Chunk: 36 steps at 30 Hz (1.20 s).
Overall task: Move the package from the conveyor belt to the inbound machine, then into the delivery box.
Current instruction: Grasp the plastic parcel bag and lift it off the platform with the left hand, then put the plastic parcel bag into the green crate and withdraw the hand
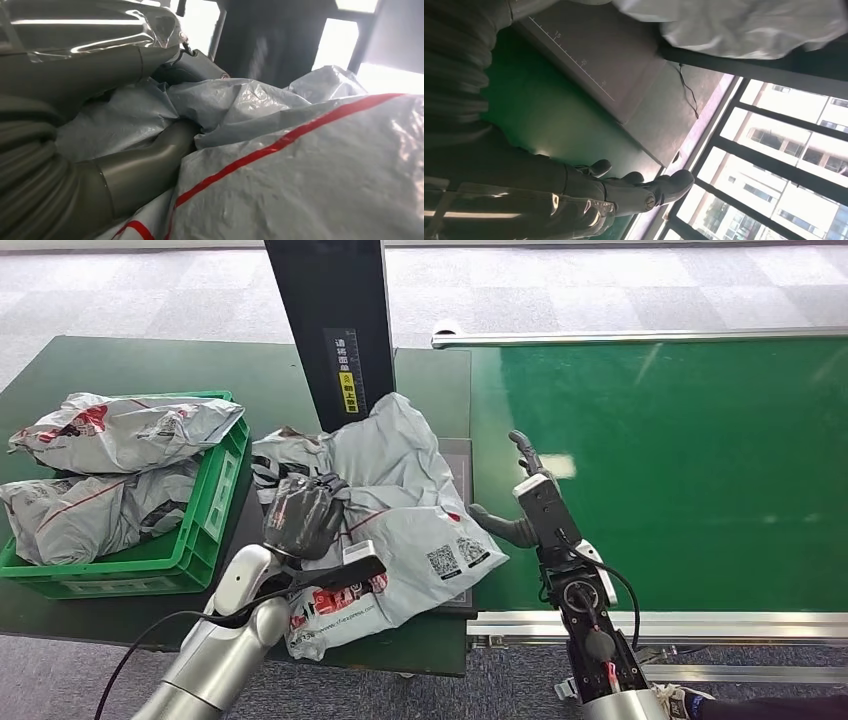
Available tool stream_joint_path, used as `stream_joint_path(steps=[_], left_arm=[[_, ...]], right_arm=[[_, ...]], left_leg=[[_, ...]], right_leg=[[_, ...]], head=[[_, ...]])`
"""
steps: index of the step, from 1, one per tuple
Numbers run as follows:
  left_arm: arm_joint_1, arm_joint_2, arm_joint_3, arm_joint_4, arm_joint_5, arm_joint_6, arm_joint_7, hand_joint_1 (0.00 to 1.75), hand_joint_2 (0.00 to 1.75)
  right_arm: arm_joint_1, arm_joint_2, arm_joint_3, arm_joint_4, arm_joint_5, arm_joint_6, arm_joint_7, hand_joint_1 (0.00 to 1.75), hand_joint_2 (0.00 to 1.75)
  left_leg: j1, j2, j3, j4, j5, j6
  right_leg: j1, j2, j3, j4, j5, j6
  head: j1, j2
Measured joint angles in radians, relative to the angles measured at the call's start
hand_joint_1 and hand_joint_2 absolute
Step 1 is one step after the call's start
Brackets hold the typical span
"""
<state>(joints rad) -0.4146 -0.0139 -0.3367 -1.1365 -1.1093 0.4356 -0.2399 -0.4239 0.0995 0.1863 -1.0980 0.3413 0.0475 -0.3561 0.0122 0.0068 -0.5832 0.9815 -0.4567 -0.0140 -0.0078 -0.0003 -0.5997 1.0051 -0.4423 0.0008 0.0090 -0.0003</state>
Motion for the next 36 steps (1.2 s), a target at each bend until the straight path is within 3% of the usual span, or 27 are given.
stream_joint_path(steps=[5,11,14,17,21,25,29,32,36], left_arm=[[0.057,0.003,0.1,-0.174,-0.039,0.232,-0.058,1.75,1.75],[0.107,-0.083,0.365,-0.365,-0.108,0.262,-0.37,1.75,1.75],[0.088,-0.119,0.532,-0.404,-0.147,0.263,-0.428,1.75,1.75],[0.022,-0.102,0.669,-0.369,-0.25,0.263,-0.32,1.75,1.75],[-0.114,0.01,0.753,-0.185,-0.329,0.262,-0.066,1.75,1.75],[-0.275,0.148,0.766,0.084,-0.377,0.259,0.132,1.75,1.75],[-0.404,0.254,0.766,0.323,-0.422,0.249,0.298,1.75,1.75],[-0.478,0.32,0.766,0.472,-0.437,0.205,0.39,1.75,1.75],[-0.535,0.376,0.766,0.613,-0.437,0.079,0.481,1.75,1.75]], right_arm=[[0.003,-0.009,0.0,-0.009,-0.009,-0.006,0.001,0.0,1.75],[0.015,-0.015,0.004,-0.013,-0.018,-0.023,-0.008,0.0,1.75],[0.034,-0.015,0.012,-0.03,-0.023,-0.032,-0.012,0.0,1.75],[0.043,-0.015,0.028,-0.045,-0.016,-0.05,-0.004,0.0,1.75],[0.047,-0.012,0.055,-0.062,-0.011,-0.06,0.007,0.0,1.75],[0.046,-0.003,0.085,-0.066,-0.01,-0.062,0.022,0.0,1.75],[0.043,0.001,0.109,-0.067,-0.012,-0.063,0.029,0.0,1.75],[0.038,0.003,0.122,-0.067,-0.015,-0.064,0.031,0.0,1.75],[0.034,0.006,0.132,-0.067,-0.019,-0.065,0.032,0.0,1.75]], left_leg=[[0.0,0.0,0.0,0.0,0.0,0.0],[0.0,0.0,0.0,0.0,0.0,0.0],[0.0,0.0,0.0,0.0,0.0,0.0],[0.001,0.0,0.0,0.0,0.001,-0.001],[0.003,0.001,0.0,0.0,0.002,-0.003],[0.004,0.001,0.0,0.0,0.003,-0.004],[0.004,0.002,-0.001,0.0,0.003,-0.004],[0.004,0.002,-0.002,0.0,0.003,-0.004],[0.004,0.001,-0.003,0.0,0.003,-0.004]], right_leg=[[0.0,0.0,0.0,0.0,0.0,0.0],[0.0,0.0,0.0,0.0,0.0,0.0],[0.0,0.0,-0.001,0.0,0.0,0.0],[0.001,0.0,-0.001,0.0,0.0,0.0],[0.003,0.0,-0.002,0.001,0.001,-0.002],[0.004,0.0,-0.002,0.002,0.001,-0.002],[0.004,0.001,-0.002,0.002,0.001,-0.002],[0.004,0.001,-0.004,0.002,0.001,-0.002],[0.004,0.001,-0.004,0.002,0.001,-0.002]], head=[[0.0,0.0],[0.0,0.0],[0.0,0.0],[0.0,0.0],[0.0,0.0],[0.0,0.0],[0.0,0.0],[0.0,0.0],[0.0,0.0]])
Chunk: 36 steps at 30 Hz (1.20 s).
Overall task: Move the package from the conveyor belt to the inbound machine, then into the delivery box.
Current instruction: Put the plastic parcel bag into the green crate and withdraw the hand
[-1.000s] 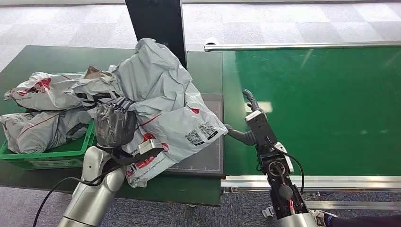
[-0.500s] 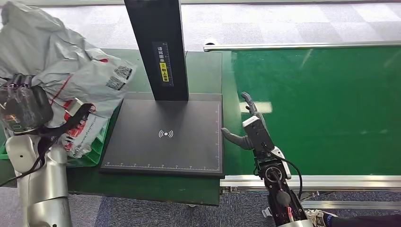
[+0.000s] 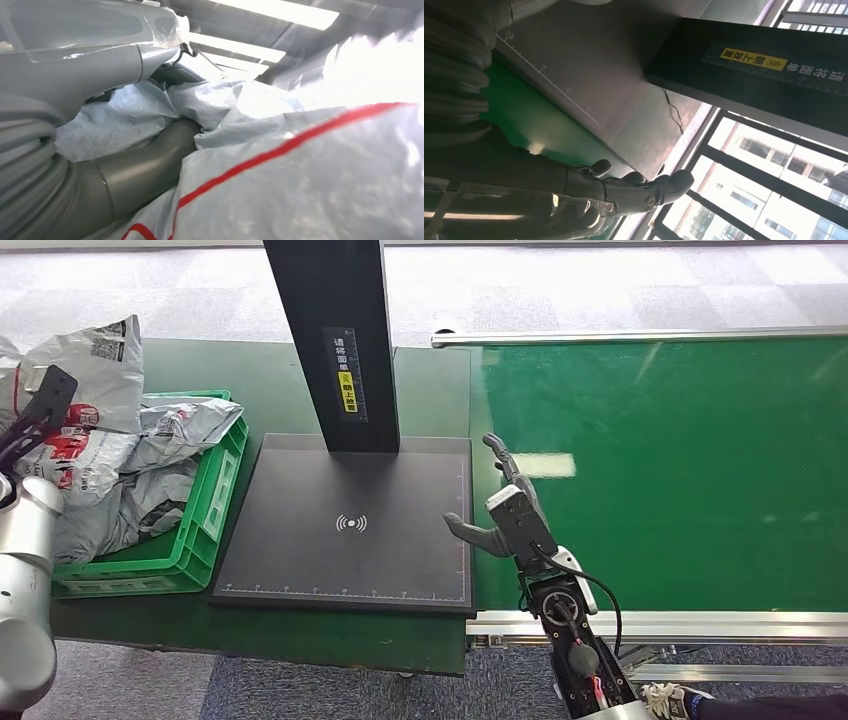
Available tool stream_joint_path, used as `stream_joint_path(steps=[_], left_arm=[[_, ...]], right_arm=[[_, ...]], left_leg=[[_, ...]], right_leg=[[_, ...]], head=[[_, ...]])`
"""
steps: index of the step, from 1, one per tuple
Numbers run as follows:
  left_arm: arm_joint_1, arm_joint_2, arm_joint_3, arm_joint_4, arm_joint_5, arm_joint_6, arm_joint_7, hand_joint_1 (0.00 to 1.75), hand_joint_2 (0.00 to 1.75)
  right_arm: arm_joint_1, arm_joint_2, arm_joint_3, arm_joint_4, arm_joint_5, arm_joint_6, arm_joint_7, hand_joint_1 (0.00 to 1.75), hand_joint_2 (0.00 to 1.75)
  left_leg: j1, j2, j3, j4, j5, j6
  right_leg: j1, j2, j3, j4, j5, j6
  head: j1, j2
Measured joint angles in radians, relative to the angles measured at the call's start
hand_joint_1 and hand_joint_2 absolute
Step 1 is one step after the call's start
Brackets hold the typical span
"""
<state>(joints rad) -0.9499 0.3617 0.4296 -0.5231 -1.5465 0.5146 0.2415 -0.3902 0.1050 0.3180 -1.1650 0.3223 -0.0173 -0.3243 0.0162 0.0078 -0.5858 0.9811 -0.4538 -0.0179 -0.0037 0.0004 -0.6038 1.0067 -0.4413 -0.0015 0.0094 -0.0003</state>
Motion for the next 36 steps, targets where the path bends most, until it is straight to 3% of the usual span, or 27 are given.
stream_joint_path(steps=[14,23,28,29,30,33,34,36], left_arm=[[-0.04,0.044,0.0,0.14,0.002,-0.033,0.022,1.75,1.75],[-0.047,0.047,0.022,0.185,0.062,-0.335,0.073,1.75,1.75],[-0.045,0.031,0.075,0.194,0.192,-0.414,-0.061,1.75,1.75],[-0.044,0.025,0.092,0.194,0.225,-0.41,-0.096,1.65,1.75],[-0.043,0.019,0.107,0.194,0.247,-0.402,-0.12,1.36,1.75],[-0.04,0.006,0.131,0.194,0.27,-0.388,-0.144,0.27,1.75],[-0.04,0.003,0.136,0.194,0.274,-0.389,-0.149,0.12,1.75],[-0.04,-0.004,0.145,0.194,0.282,-0.395,-0.162,0.01,1.75]], right_arm=[[-0.002,0.006,0.007,0.0,0.0,0.0,0.0,0.0,1.75],[-0.01,0.008,0.013,0.0,-0.001,-0.007,0.017,0.0,1.75],[-0.011,0.007,0.018,0.0,-0.019,-0.008,0.018,0.0,1.75],[-0.01,0.007,0.018,-0.001,-0.025,-0.007,0.018,0.0,1.75],[-0.009,0.007,0.018,-0.003,-0.031,-0.005,0.018,0.0,1.75],[-0.001,0.006,0.018,-0.015,-0.04,-0.003,0.02,0.0,1.75],[0.002,0.006,0.018,-0.019,-0.04,-0.003,0.02,0.0,1.75],[0.008,0.004,0.018,-0.026,-0.04,-0.003,0.022,0.0,1.75]], left_leg=[[0.0,0.0,0.0,0.0,0.0,0.0],[0.0,-0.001,0.0,0.0,0.0,0.0],[0.0,-0.002,0.0,0.0,0.0,0.0],[0.0,-0.002,0.0,0.0,0.0,0.0],[0.0,-0.002,0.0,0.0,0.0,0.0],[0.0,-0.002,0.0,0.0,0.0,0.0],[0.0,-0.002,0.0,0.0,0.0,0.0],[0.0,-0.002,0.0,0.0,0.0,0.0]], right_leg=[[0.0,0.0,0.0,0.0,0.0,0.0],[0.0,0.0,0.0,0.0,0.0,0.0],[0.0,-0.001,0.0,0.0,0.0,0.0],[0.0,-0.002,0.001,0.0,0.0,0.0],[0.0,-0.003,0.001,0.0,0.0,0.0],[0.0,-0.003,0.001,0.0,0.0,0.0],[0.0,-0.003,0.001,0.0,0.0,0.0],[0.0,-0.003,0.001,0.0,0.0,0.0]], head=[[0.0,0.0],[0.0,0.0],[0.0,0.0],[0.0,0.0],[0.0,0.0],[0.0,0.0],[0.0,0.0],[0.0,0.0]])
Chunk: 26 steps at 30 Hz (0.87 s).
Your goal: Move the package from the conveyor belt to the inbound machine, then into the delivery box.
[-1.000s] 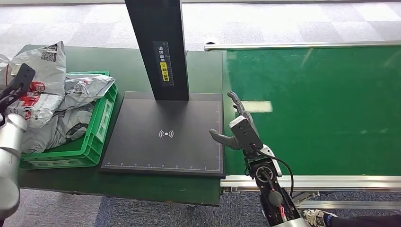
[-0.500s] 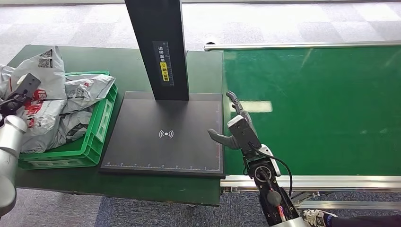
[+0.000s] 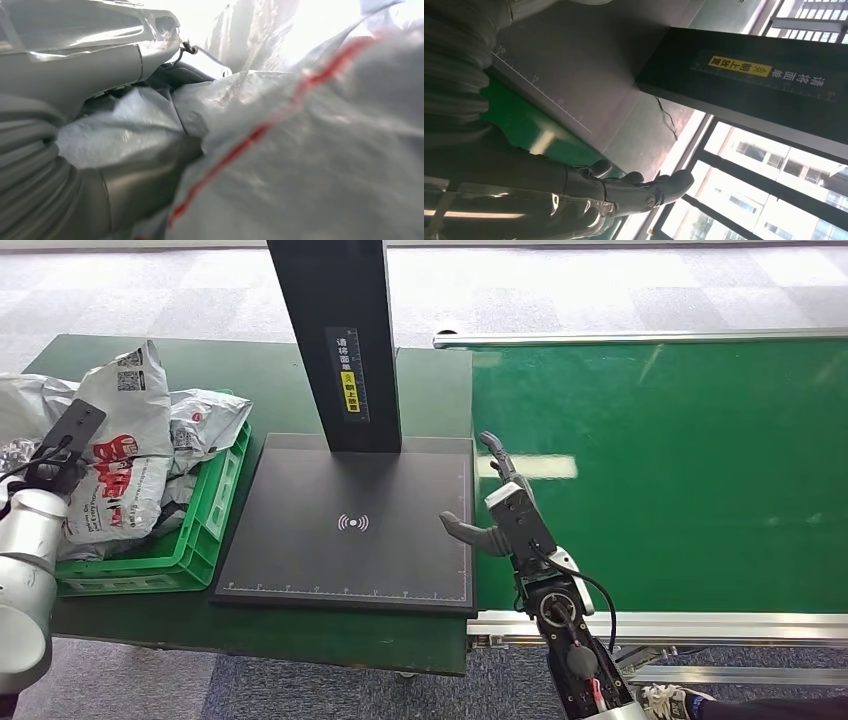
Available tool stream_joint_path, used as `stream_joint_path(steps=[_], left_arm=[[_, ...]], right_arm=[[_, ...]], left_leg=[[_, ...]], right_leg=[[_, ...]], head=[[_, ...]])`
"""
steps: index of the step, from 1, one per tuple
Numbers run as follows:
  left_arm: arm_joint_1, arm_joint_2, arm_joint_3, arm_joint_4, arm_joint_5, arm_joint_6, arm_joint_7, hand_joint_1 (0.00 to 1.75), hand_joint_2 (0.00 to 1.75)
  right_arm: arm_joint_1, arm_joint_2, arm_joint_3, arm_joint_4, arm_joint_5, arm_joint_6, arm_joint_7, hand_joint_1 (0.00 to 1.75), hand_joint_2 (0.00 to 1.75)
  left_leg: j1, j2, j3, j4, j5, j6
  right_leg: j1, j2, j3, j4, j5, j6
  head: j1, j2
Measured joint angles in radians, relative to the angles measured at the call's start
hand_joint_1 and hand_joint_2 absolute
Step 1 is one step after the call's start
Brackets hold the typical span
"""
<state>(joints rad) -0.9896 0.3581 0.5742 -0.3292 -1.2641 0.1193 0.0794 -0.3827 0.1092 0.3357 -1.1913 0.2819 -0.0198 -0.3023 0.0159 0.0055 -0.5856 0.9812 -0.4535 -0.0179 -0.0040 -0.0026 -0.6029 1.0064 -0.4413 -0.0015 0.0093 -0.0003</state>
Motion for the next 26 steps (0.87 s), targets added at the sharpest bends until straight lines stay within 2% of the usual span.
stream_joint_path(steps=[3,6,8,11,13,15,18,26], left_arm=[[0.0,-0.011,0.006,0.0,0.019,0.026,-0.026,0.0,1.75],[0.003,-0.026,0.012,-0.004,0.073,0.122,-0.098,0.0,1.75],[0.007,-0.039,0.024,-0.013,0.151,0.221,-0.205,0.0,1.75],[0.011,-0.06,0.048,-0.041,0.322,0.351,-0.416,0.0,1.75],[0.021,-0.073,0.059,-0.074,0.455,0.395,-0.547,0.0,1.75],[0.046,-0.085,0.057,-0.123,0.583,0.413,-0.637,0.0,1.75],[0.111,-0.101,0.023,-0.219,0.741,0.429,-0.689,0.0,1.75],[0.287,-0.127,-0.106,-0.491,0.979,0.462,-0.718,0.0,1.75]], right_arm=[[0.008,-0.004,0.0,-0.01,0.0,0.0,0.002,0.0,1.75],[0.018,-0.006,0.0,-0.02,0.001,0.0,0.003,0.0,1.75],[0.024,-0.006,0.0,-0.027,0.003,0.0,0.003,0.0,1.75],[0.029,-0.007,0.0,-0.033,0.005,-0.001,0.003,0.0,1.75],[0.029,-0.007,0.0,-0.034,0.008,-0.002,0.002,0.0,1.75],[0.029,-0.007,0.0,-0.034,0.01,-0.003,-0.001,0.0,1.75],[0.027,-0.006,0.001,-0.034,0.013,-0.005,-0.006,0.0,1.75],[0.019,-0.002,0.001,-0.031,0.017,-0.003,-0.021,0.0,1.75]], left_leg=[[0.0,0.0,0.0,0.0,0.0,0.0],[0.0,0.0,0.0,0.0,0.0,0.0],[0.0,0.0,0.0,0.0,0.0,0.0],[0.0,0.001,0.0,0.0,0.0,0.0],[0.0,0.001,0.0,0.0,0.0,0.0],[0.0,0.001,0.0,0.0,0.0,0.0],[0.0,0.001,0.0,0.0,-0.001,0.0],[0.0,0.002,0.0,0.0,-0.001,0.0]], right_leg=[[0.0,0.0,0.0,0.0,0.0,0.0],[0.0,0.0,0.0,0.0,0.0,0.0],[0.0,0.0,0.0,0.0,0.0,0.0],[0.0,0.001,0.0,0.0,0.0,0.0],[0.0,0.001,0.0,0.0,0.0,0.0],[0.0,0.002,-0.001,0.0,0.0,0.0],[0.0,0.002,-0.001,0.0,0.0,0.0],[0.0,0.002,-0.001,0.0,0.0,0.0]], head=[[0.0,0.0],[0.0,0.0],[0.0,0.0],[0.0,0.0],[0.0,0.0],[0.0,0.0],[0.0,0.0],[0.0,0.0]])
